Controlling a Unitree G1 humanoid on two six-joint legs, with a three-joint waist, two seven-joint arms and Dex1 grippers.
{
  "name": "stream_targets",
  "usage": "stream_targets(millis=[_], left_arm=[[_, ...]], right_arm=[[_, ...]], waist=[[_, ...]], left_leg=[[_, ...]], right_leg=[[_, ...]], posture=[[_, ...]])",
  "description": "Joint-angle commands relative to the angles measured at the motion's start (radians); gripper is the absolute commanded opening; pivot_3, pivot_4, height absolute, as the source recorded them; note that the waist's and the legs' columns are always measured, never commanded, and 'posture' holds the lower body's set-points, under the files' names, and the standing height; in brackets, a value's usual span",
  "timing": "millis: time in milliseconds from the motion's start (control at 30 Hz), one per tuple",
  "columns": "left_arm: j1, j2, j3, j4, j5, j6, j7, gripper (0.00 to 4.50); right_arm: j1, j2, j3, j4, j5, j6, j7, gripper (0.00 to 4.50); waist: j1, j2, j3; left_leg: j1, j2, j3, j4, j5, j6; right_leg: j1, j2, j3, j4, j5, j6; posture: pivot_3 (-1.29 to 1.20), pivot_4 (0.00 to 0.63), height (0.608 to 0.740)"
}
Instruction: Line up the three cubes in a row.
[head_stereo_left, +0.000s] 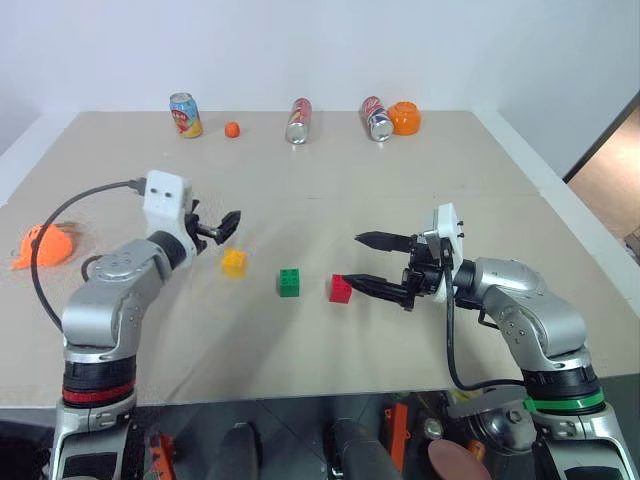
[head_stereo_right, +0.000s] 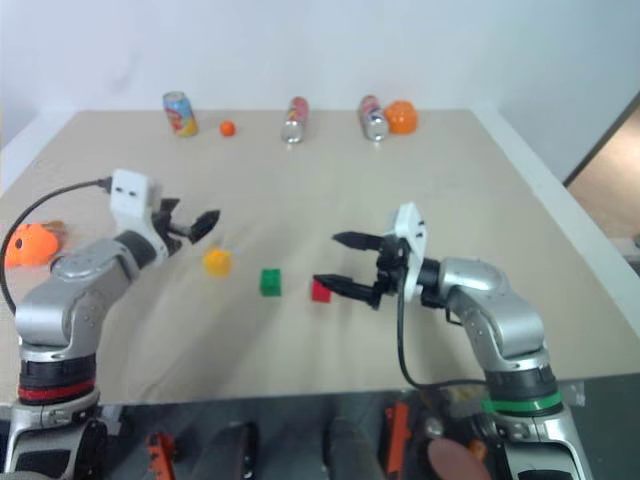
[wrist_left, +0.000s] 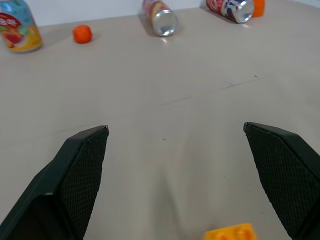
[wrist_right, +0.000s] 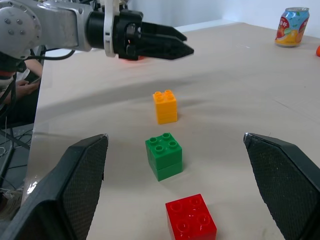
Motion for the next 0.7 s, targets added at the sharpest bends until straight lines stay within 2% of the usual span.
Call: stream_targets(millis=[33, 467, 700], left_arm=[[0.031, -0.015, -0.007, -0.051, 0.043, 0.032, 0.079, 4.49], [0.089, -0.051, -0.086, -0.126, 0.038, 0.109, 0.088, 4.49], [0.122, -0.053, -0.086, -0.137, 0.054, 0.169, 0.109, 4.49]], right_arm=[[0.003, -0.008, -0.015, -0.045, 0.018, -0.003, -0.001, 4.5], [0.009, -0.014, -0.002, -0.064, 0.019, -0.002, 0.019, 4.5], [0.016, -0.013, -0.004, -0.072, 0.02, -0.001, 0.016, 4.5]], waist=[[-0.002, 0.0, 0.0], [-0.002, 0.0, 0.0], [-0.003, 0.0, 0.0]], left_leg=[[0.0, 0.0, 0.0, 0.0, 0.0, 0.0], [0.001, -0.001, 0.0, 0.0, 0.0, 0.0], [0.001, -0.001, 0.0, 0.0, 0.0, 0.0]], right_leg=[[0.0, 0.0, 0.0, 0.0, 0.0, 0.0], [0.0, 0.0, 0.003, 0.0, 0.0, 0.0], [0.0, 0.001, 0.003, 0.0, 0.0, 0.0]], posture=[[0.0, 0.15, 0.74], [0.0, 0.15, 0.74], [0.0, 0.15, 0.74]])
